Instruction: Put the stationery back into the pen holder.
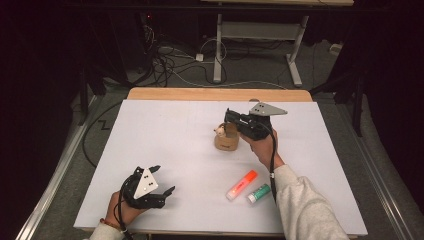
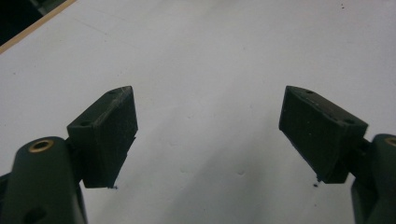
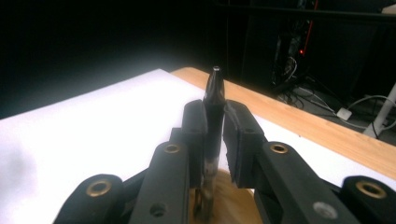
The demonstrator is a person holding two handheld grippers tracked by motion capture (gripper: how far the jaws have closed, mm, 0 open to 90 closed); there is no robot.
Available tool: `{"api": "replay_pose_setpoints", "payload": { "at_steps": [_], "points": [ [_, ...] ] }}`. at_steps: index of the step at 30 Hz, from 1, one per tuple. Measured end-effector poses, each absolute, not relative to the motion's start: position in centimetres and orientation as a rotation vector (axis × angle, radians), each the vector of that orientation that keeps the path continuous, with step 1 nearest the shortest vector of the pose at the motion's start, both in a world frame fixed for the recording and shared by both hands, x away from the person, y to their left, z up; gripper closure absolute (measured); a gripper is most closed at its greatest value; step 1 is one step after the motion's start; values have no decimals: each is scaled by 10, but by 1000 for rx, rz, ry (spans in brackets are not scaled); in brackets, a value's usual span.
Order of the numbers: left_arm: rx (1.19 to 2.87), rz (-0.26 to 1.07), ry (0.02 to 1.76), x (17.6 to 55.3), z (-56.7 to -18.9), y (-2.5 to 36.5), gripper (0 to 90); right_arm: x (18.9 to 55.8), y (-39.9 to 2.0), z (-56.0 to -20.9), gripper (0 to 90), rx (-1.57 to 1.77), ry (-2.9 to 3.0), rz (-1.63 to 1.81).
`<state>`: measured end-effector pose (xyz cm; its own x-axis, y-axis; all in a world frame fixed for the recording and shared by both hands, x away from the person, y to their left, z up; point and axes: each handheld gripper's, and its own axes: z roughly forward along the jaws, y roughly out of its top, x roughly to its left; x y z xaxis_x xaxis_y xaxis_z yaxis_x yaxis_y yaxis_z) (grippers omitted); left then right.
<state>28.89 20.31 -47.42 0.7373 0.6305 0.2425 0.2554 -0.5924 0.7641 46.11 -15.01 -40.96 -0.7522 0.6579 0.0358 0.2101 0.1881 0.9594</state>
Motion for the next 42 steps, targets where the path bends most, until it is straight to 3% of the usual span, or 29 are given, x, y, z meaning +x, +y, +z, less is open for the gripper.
{"api": "replay_pose_setpoints", "payload": {
  "at_steps": [23, 42],
  "points": [
    [2209, 653, 665, 290, -476, 202, 188, 457, -165, -408, 675, 833, 2048, 1533],
    [2230, 661, 669, 291, -476, 198, 187, 414, -205, -392, 601, 723, 1995, 1448]
  ]
}}
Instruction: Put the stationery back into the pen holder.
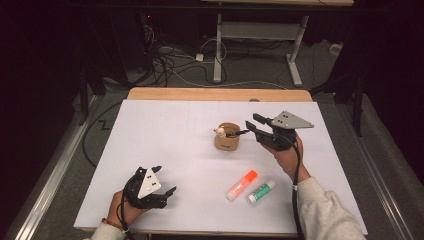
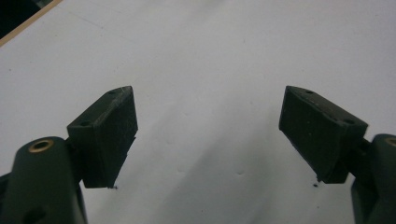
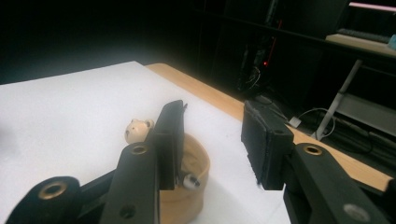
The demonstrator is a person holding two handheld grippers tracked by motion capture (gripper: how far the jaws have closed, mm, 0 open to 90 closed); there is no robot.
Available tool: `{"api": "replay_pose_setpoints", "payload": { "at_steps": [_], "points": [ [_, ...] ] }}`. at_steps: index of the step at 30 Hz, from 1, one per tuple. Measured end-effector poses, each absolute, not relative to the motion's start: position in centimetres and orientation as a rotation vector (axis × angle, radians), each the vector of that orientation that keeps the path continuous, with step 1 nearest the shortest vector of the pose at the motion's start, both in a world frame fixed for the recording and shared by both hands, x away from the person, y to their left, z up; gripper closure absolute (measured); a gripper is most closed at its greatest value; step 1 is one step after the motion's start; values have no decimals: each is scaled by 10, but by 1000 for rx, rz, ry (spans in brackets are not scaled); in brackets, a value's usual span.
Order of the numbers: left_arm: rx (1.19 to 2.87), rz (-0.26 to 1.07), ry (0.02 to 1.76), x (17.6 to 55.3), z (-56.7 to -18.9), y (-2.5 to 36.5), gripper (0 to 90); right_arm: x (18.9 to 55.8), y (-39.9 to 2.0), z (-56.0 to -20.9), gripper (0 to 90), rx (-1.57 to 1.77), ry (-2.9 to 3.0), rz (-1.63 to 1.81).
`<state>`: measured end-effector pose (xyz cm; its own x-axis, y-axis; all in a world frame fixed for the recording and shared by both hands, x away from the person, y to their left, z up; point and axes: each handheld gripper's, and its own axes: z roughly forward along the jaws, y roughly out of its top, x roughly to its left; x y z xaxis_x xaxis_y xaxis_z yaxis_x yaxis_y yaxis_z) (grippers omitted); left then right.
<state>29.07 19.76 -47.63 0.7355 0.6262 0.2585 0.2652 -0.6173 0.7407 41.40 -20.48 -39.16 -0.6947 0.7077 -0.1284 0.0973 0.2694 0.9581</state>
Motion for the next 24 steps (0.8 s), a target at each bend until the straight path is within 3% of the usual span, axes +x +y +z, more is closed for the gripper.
{"api": "replay_pose_setpoints", "payload": {
  "at_steps": [7, 14, 24],
  "points": [
    [2236, 657, 672, 292, -478, 197, 188, 391, -223, -389, 542, 700, 1964, 1429],
    [2241, 658, 675, 292, -477, 196, 188, 372, -238, -387, 406, 689, 1954, 1392],
    [2249, 635, 683, 292, -475, 195, 189, 343, -258, -402, 345, 675, 1963, 1249]
  ]
}}
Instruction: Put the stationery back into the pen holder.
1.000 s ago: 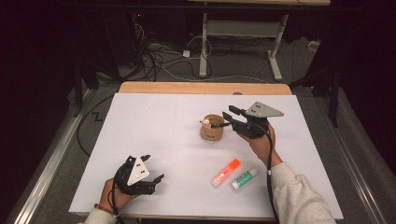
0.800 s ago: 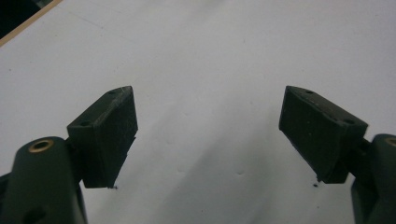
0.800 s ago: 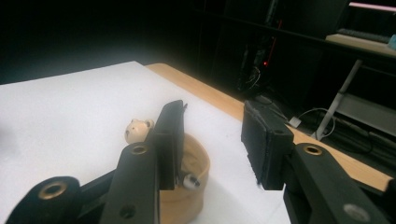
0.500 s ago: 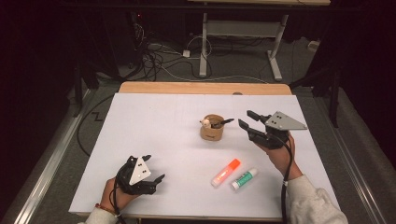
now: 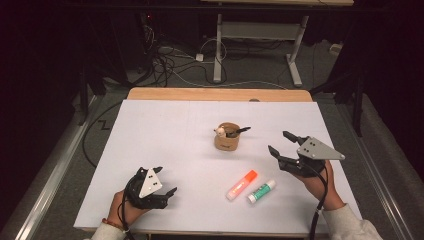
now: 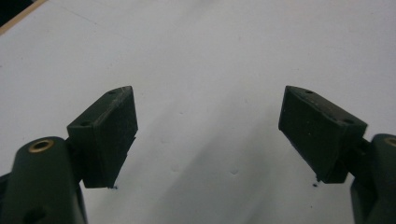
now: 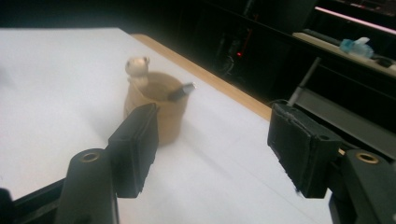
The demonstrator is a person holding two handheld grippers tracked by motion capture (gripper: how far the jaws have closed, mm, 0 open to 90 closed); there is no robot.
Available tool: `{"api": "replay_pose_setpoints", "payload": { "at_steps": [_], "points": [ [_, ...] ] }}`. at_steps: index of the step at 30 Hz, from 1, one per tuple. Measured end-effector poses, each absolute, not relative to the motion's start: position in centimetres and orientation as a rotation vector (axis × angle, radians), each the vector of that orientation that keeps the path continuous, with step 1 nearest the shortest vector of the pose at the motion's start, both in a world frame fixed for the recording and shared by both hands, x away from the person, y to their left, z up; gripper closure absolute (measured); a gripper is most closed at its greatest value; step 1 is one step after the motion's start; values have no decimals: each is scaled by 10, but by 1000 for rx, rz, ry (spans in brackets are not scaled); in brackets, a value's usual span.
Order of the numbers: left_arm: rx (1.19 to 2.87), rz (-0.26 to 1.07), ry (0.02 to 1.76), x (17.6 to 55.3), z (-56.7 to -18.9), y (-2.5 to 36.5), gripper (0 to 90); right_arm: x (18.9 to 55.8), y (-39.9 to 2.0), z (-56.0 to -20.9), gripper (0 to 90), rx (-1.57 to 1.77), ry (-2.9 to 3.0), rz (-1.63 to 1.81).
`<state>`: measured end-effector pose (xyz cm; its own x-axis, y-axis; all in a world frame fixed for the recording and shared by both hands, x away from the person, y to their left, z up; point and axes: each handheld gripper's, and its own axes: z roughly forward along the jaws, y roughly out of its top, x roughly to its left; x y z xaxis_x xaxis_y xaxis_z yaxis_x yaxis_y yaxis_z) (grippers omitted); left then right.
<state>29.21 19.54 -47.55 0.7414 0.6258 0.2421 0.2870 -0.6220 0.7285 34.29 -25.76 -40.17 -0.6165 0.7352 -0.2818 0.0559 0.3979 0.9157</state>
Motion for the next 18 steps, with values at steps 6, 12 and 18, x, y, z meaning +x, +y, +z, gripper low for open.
{"api": "replay_pose_setpoints", "payload": {
  "at_steps": [6, 12, 18],
  "points": [
    [2259, 637, 677, 292, -476, 193, 190, 325, -268, -416, 338, 656, 1992, 1213],
    [2270, 638, 671, 292, -476, 191, 191, 316, -278, -429, 339, 650, 2055, 1210],
    [2272, 636, 667, 292, -476, 192, 190, 310, -286, -438, 338, 658, 2105, 1198]
  ]
}}
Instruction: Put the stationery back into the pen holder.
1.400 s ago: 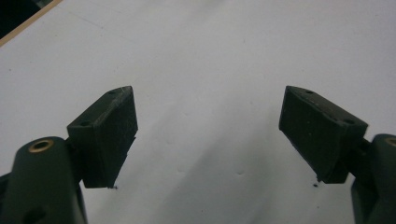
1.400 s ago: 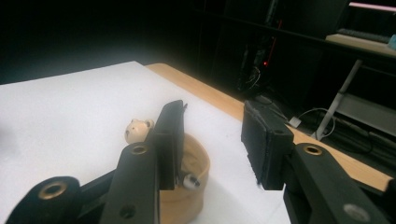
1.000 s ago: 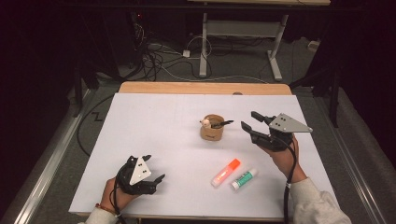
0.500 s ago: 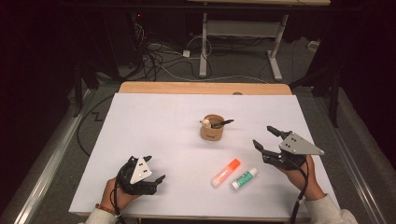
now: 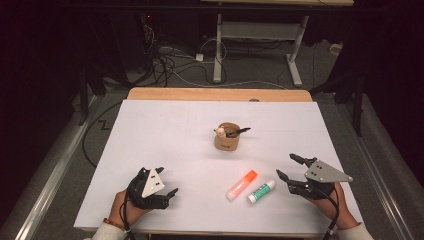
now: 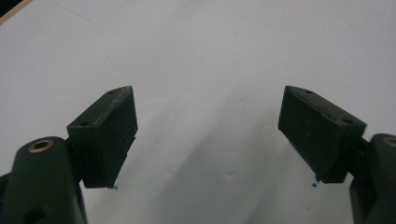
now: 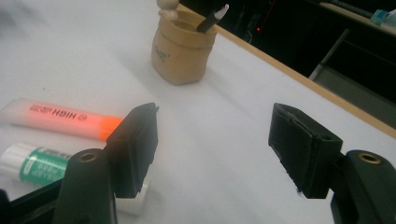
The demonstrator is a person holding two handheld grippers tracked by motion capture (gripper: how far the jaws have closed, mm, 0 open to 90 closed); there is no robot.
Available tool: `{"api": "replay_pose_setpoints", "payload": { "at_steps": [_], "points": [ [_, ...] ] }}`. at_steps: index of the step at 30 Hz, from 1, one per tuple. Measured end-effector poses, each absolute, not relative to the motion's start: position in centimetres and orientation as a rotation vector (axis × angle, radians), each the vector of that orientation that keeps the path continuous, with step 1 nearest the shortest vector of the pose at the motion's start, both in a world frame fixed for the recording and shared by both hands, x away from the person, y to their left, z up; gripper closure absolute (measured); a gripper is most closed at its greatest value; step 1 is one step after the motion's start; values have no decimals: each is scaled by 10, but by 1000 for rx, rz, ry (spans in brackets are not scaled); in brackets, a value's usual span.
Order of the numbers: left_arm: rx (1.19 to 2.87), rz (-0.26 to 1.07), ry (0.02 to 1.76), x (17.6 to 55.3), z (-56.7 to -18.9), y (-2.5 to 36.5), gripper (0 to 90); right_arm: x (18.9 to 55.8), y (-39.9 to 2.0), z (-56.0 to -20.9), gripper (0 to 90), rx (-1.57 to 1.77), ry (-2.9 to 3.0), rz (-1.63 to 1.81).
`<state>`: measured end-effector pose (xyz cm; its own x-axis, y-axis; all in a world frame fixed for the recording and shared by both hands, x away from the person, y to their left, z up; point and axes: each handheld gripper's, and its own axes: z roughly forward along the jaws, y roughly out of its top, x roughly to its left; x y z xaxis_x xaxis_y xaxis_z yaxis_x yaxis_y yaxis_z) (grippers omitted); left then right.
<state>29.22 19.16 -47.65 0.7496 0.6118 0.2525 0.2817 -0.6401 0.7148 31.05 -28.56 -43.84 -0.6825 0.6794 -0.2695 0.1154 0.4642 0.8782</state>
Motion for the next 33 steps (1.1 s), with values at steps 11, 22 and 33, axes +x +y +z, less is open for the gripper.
{"api": "replay_pose_setpoints", "payload": {
  "at_steps": [11, 22, 33],
  "points": [
    [2282, 621, 658, 292, -477, 189, 191, 302, -291, -451, 336, 650, 2172, 1180],
    [2280, 548, 681, 292, -473, 178, 196, 292, -296, -459, 336, 642, 2211, 1140],
    [2255, 289, 800, 302, -456, 138, 211, 291, -302, -465, 336, 663, 2208, 1116]
  ]
}}
